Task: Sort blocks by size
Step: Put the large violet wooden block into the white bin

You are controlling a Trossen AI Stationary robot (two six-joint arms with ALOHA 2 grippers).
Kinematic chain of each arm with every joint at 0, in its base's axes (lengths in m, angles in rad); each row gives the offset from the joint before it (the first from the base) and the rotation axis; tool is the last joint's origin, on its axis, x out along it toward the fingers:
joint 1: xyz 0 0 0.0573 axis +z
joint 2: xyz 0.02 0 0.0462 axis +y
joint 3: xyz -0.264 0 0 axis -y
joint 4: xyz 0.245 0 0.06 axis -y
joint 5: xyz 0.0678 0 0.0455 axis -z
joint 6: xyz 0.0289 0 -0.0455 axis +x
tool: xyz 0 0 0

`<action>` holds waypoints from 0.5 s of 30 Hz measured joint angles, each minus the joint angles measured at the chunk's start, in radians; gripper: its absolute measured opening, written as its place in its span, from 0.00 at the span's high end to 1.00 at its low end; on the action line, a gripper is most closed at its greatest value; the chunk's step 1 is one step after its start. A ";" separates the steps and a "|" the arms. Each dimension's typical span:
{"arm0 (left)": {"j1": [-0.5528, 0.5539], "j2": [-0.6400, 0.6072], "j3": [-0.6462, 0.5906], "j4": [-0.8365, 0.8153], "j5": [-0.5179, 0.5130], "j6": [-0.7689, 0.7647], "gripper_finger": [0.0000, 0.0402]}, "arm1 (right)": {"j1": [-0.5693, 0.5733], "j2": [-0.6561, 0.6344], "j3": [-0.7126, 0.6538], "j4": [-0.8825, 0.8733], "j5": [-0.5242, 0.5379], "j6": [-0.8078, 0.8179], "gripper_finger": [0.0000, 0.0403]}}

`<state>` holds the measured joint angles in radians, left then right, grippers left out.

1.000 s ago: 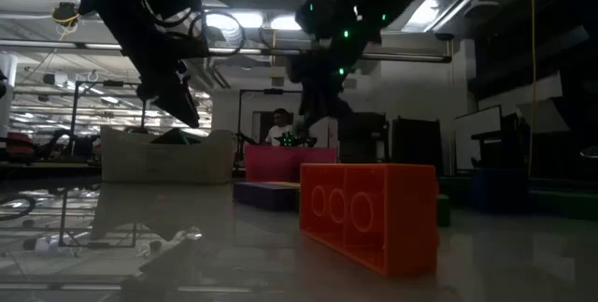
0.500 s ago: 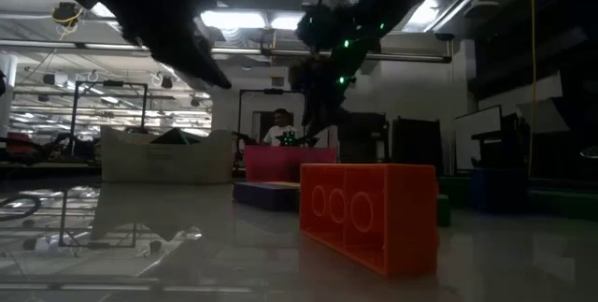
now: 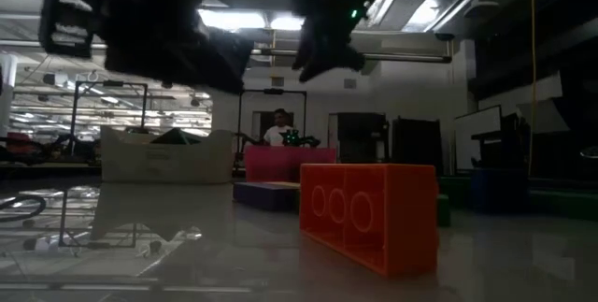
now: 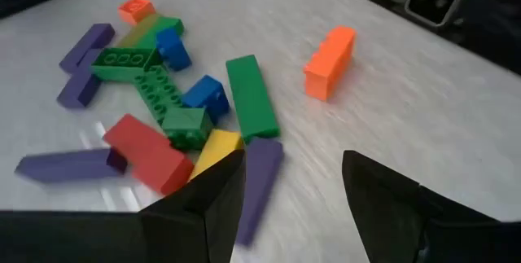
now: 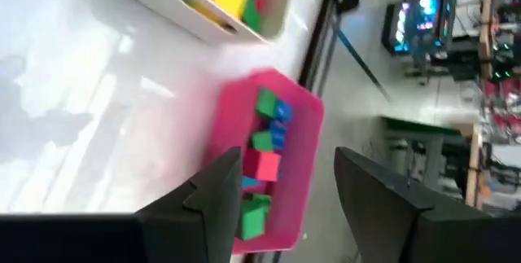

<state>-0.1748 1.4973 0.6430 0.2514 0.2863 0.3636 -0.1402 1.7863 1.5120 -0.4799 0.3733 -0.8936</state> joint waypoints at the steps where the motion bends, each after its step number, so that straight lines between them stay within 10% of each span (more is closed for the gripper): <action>1: -0.002 0.031 0.000 0.038 0.000 0.005 0.52 | 0.022 -0.010 0.000 -0.003 0.001 0.025 0.51; 15: 0.057 0.313 0.019 0.217 -0.001 0.012 0.52 | 0.330 -0.055 0.000 -0.077 0.000 0.402 0.51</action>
<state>-0.1180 1.8100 0.6621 0.4687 0.2855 0.3755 0.1895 1.7313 1.5120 -0.5571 0.3733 -0.4914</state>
